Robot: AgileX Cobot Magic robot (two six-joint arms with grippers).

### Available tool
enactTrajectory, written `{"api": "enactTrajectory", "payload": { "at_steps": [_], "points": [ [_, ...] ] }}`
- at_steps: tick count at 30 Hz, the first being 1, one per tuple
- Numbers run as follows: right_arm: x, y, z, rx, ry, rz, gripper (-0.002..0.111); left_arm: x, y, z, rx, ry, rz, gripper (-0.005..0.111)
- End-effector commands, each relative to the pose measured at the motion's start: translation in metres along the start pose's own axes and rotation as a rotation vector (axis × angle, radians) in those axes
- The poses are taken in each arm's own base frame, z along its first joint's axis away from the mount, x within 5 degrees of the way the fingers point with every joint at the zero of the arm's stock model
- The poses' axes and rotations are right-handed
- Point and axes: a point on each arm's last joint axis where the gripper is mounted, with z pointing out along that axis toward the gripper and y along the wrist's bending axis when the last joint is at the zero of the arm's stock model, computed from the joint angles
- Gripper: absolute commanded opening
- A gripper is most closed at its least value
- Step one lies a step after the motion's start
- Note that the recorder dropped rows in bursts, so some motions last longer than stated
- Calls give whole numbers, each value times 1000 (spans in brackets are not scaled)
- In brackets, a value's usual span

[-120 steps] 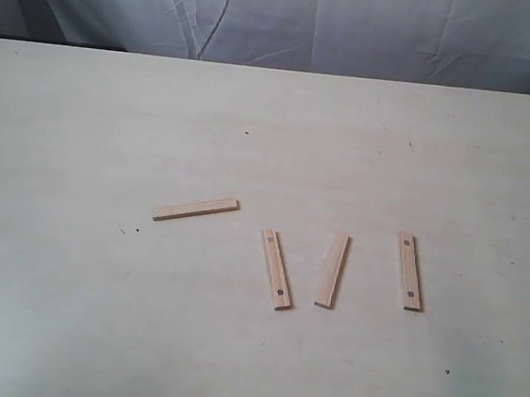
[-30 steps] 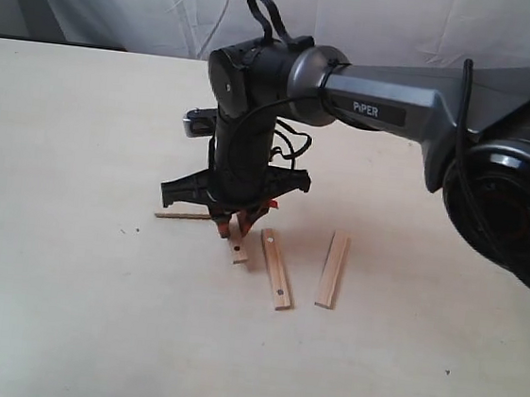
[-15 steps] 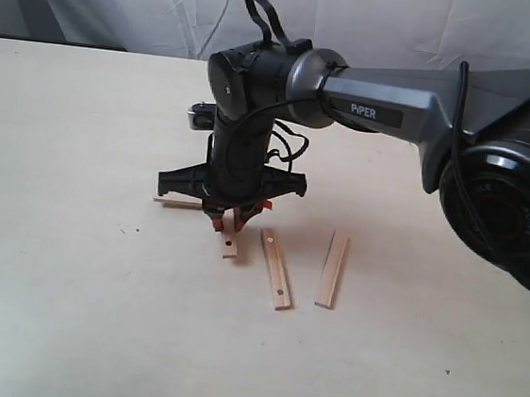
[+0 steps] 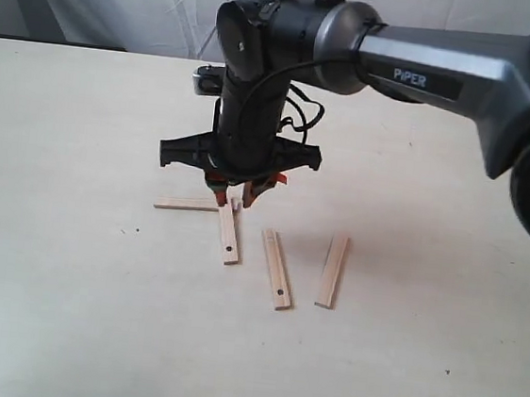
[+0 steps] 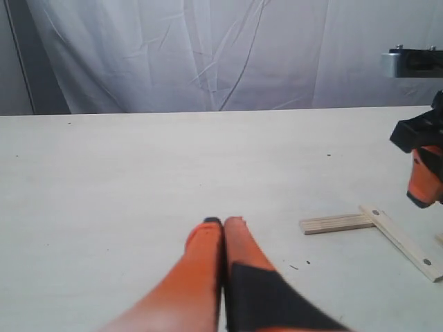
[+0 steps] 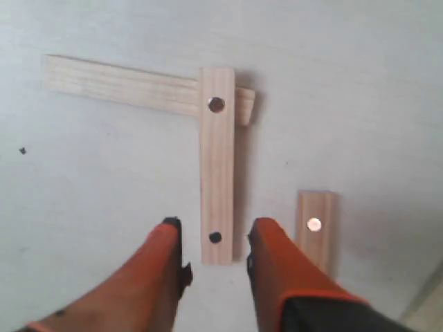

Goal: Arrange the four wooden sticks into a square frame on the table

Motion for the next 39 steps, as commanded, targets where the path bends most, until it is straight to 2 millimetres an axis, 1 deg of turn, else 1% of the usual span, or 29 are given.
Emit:
{"api": "enactTrajectory", "payload": {
  "at_steps": [1,4,10,14,16,23,29,32,35,37,39],
  "points": [
    [12,-25,-12,44,15,18,9,0,0,0,-3,-14,-2,0],
    [20,-51,-17,54,18,64,-1,0,0,0,-3,-14,-2,0],
    [42,-112,-38,55,-28,188,-1,0,0,0,-3,-14,-2,0],
    [59,-148,-49,51,-72,265,-1,0,0,0,-3,-14,-2,0],
    [70,-161,-54,50,-93,285,-1,0,0,0,-3,-14,-2,0],
    [103,-193,-71,54,-147,347,-1,0,1,0,-8,-14,18,0],
    [135,-219,-72,73,-142,422,-1,0,1,0,-11,-15,29,0],
    [147,-226,-72,82,-146,428,-1,0,1,0,-11,-15,29,0],
    [155,-227,-77,82,-167,425,-1,-3,1,0,-8,-45,27,0],
    [158,-226,-81,73,-187,427,-1,-8,-1,0,11,-96,-43,0],
    [160,-226,-85,74,-203,422,-1,-12,-2,-1,33,-141,-151,0]
  ]
}}
